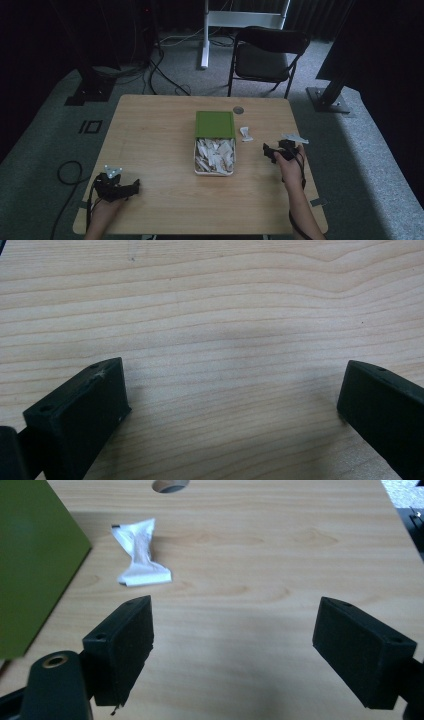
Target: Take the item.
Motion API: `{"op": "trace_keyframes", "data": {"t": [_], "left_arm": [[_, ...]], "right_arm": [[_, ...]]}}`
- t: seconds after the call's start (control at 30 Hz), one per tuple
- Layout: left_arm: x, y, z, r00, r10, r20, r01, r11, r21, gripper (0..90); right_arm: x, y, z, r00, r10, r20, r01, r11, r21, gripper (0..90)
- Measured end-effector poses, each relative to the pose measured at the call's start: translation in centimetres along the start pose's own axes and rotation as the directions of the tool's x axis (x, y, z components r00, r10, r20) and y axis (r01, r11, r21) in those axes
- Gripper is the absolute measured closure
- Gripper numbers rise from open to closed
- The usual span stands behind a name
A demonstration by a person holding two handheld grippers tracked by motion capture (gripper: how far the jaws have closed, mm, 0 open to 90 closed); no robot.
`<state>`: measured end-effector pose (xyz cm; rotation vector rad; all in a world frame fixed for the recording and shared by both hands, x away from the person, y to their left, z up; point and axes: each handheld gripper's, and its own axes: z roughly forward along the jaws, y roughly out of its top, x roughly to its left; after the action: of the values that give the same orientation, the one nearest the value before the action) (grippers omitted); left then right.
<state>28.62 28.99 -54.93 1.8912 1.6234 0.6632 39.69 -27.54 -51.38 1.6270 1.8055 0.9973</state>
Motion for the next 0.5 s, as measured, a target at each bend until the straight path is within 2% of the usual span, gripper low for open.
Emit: {"op": "trace_keyframes", "data": {"t": [0.2, 0.5], "left_arm": [[0.0, 0.0, 0.0, 1.0, 0.0, 0.0, 0.0, 1.0, 0.0, 0.7], [0.0, 0.0, 0.0, 1.0, 0.0, 0.0, 0.0, 1.0, 0.0, 0.7]], "right_arm": [[-0.8, -1.8, -1.3, 0.9995, 0.031, -0.002, -0.031, 0.999, 0.013, 16.5], [-2.1, -4.0, -3.0, 0.9984, 0.027, 0.05, -0.027, 1.0, -0.006, 16.5]]}}
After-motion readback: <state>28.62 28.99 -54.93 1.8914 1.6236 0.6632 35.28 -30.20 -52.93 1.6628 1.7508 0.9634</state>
